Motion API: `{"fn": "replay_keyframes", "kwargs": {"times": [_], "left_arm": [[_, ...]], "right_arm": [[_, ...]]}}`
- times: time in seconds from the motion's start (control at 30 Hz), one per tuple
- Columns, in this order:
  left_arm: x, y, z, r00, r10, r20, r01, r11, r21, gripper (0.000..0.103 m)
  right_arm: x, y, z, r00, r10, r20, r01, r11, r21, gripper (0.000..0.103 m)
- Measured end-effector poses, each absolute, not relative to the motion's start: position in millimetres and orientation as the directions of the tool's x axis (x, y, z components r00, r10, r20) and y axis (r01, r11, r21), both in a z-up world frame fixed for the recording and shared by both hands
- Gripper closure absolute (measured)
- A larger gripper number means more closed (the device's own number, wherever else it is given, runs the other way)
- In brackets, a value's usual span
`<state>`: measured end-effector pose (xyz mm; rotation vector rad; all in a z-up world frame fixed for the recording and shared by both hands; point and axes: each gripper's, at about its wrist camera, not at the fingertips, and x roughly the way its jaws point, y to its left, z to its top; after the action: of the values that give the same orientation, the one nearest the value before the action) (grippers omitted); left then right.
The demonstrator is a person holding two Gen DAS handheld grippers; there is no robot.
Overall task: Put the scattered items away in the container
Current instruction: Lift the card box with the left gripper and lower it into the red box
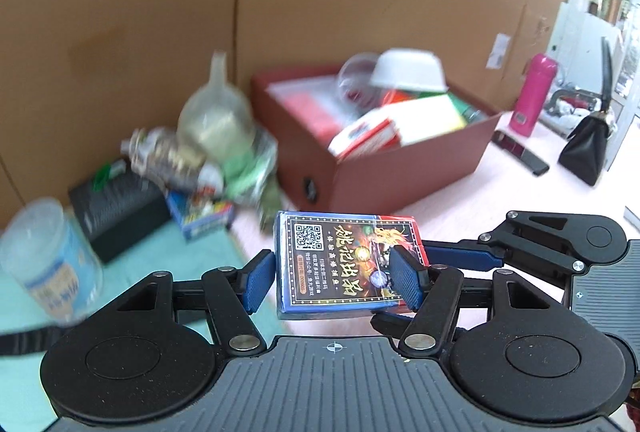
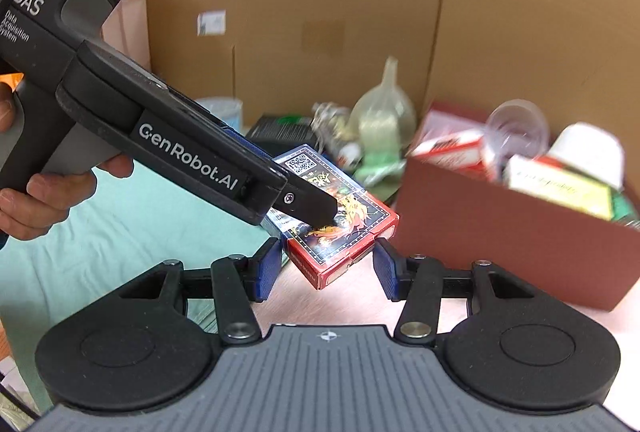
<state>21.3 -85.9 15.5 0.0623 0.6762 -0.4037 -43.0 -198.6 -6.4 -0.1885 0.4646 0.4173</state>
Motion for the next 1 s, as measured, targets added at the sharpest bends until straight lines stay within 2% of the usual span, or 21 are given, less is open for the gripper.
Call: {"fn": "replay_keyframes", "kwargs": {"times": [0.47, 0.67, 1.0], "left_arm": [[55.4, -120.0, 70.3, 0.77, -0.366, -0.522, 0.444, 0.895, 0.028, 0.037], [99.0, -124.8, 74.4, 0.756, -0.385, -0.53, 0.459, 0.889, 0.008, 0.037], [170.6, -120.2, 50.6, 0.721, -0.402, -0.565, 0.44, 0.895, -0.076, 0.036]], "right_arm": [[-12.2, -223.9, 38.6, 0.895, 0.266, -0.357, -0.327, 0.937, -0.121, 0.047], [21.5, -227.0, 45.5, 0.907, 0.208, -0.367, -0.265, 0.958, -0.111, 0.047], [78.3, -227.0, 28.6, 0.892, 0.143, -0.429, -0.201, 0.975, -0.092, 0.046]]}}
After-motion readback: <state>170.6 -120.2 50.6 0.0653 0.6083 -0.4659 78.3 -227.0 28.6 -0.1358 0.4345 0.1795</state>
